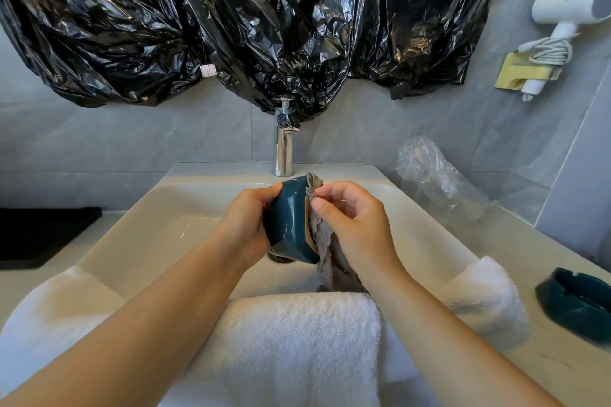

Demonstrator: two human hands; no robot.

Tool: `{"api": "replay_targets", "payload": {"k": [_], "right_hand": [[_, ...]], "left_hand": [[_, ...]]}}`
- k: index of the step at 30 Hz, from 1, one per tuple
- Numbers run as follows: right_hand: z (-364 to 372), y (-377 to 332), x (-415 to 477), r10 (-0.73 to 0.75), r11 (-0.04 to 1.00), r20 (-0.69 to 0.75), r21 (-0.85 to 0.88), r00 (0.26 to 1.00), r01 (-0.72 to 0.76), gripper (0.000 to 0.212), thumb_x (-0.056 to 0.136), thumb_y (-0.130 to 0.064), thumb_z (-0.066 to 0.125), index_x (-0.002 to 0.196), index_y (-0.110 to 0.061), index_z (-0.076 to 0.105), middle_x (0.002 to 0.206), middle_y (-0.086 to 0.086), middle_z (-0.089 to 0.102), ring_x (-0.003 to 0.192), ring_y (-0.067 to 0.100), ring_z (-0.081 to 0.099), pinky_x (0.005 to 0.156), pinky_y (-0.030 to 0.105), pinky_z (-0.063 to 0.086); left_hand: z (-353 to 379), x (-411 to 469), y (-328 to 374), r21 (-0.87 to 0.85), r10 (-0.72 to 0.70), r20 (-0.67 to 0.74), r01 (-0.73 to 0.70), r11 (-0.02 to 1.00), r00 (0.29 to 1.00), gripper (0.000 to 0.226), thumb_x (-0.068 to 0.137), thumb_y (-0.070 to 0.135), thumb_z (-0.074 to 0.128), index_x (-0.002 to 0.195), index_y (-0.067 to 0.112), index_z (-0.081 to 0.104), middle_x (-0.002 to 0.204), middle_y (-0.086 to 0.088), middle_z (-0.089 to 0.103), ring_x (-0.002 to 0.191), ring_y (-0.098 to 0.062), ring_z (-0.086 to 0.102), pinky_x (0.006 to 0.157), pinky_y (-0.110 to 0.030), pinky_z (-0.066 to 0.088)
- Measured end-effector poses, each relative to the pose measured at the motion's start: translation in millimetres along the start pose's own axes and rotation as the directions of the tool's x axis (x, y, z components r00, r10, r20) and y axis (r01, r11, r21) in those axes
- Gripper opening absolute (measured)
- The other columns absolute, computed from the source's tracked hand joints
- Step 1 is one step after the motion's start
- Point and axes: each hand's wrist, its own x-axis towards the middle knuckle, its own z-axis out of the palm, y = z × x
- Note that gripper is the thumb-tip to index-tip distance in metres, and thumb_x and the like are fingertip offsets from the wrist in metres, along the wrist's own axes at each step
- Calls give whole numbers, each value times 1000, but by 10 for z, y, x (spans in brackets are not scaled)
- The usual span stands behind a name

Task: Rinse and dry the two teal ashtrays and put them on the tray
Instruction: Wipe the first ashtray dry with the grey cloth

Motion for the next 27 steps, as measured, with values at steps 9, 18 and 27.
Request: {"api": "replay_targets", "payload": {"k": [9,18,27], "right_hand": [[-30,120,9,195,961,-30,-194,980,-197,6,87,-13,69,90,-18,71,85,-6,69,80,5,63,64,8,45],[26,0,23,-9,996,-107,-87,994,0,9,90,-11,65,93,-18,69,90,-8,69,85,2,64,71,6,48],[-63,22,-33,138,969,192,-230,972,-92,11,87,-13,68,86,-24,69,84,-11,69,80,3,65,69,10,49]], "left_hand": [[-15,36,2,-38,70,-84,-73,997,994,28,98,30,42,109,12,61,90,-8,64,86,-23,60,78,-39,50],[28,45,-22,-4,30,-24,-30,1000,999,27,98,29,42,98,12,63,78,-5,65,74,-19,60,73,-33,49],[-22,13,32,-24,108,-128,-112,993,986,28,99,31,40,96,15,62,84,-6,63,81,-21,60,75,-37,50]]}}
